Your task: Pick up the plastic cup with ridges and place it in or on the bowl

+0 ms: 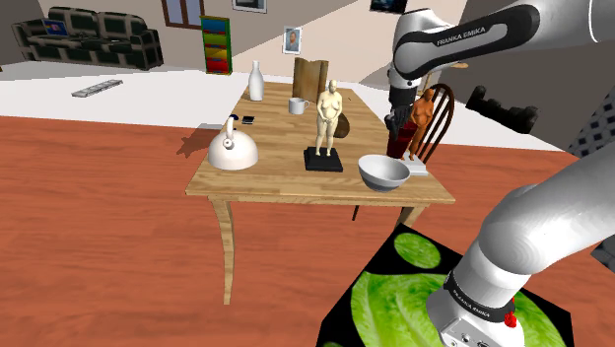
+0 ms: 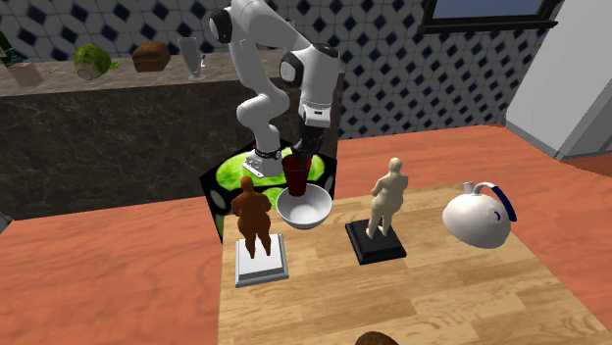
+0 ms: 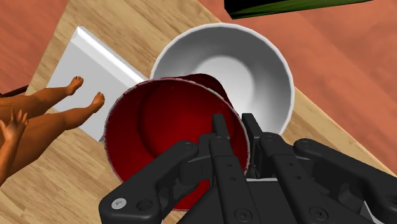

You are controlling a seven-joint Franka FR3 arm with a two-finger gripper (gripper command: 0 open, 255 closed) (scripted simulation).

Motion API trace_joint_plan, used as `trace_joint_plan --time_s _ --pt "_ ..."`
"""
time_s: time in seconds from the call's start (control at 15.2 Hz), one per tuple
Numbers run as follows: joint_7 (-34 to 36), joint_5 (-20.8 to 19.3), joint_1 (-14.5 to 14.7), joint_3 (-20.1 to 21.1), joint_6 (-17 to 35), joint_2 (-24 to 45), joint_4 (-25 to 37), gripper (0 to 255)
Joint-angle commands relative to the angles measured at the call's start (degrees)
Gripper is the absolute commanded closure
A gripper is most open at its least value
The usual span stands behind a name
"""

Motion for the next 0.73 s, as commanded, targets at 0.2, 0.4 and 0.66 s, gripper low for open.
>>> trace_joint_plan --time_s 0.2,0.4,0.66 --pt "0.9 -0.4 0.0 -0.3 3.9 1.1 -2.9 255" --pt "1.3 -0.7 -0.1 -0.6 6.3 1.8 -4.6 255" --pt "1.6 -0.9 -0.2 -0.8 7.8 2.4 -5.6 255"
